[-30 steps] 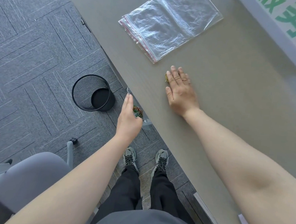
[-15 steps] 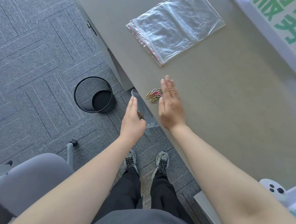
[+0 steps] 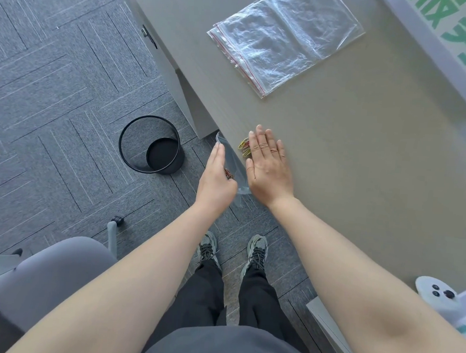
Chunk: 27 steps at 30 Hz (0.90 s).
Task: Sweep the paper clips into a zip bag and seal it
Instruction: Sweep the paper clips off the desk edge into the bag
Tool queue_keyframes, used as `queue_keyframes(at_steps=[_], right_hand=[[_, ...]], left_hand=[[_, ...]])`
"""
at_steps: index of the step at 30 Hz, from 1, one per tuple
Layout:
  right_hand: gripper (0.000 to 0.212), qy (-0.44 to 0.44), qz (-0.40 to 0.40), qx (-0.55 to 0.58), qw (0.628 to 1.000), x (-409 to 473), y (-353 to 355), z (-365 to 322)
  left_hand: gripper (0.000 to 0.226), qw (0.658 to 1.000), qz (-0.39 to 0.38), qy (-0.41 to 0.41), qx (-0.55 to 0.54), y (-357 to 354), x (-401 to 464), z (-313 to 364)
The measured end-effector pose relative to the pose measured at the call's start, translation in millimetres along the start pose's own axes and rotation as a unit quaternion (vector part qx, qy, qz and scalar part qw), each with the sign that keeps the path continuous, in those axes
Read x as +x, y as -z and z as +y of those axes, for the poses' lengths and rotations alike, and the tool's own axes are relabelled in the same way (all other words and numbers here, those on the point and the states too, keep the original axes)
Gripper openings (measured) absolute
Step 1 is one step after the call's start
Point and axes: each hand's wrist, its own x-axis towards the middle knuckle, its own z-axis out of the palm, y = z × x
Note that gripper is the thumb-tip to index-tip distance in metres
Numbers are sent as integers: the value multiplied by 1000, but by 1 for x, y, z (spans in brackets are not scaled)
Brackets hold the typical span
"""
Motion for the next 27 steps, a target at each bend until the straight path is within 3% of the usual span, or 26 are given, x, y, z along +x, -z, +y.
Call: queue_keyframes(at_steps=[8, 15, 18, 23, 27], right_hand=[[59, 51, -20, 18, 998, -5, -9, -23], [62, 155, -60, 160, 973, -7, -3, -24], [66, 123, -20, 231, 965, -10, -3, -28], [69, -25, 62, 365, 928, -14, -1, -31], [73, -57, 57, 400, 913, -14, -2, -35]], left_hand=[[77, 1000, -1, -9, -29, 4, 6, -1], [77, 999, 3, -12, -38, 9, 5, -8], [79, 999, 0, 2, -34, 11, 1, -9], [80, 999, 5, 9, -36, 15, -3, -12], [81, 999, 3, 8, -41, 13, -4, -14]])
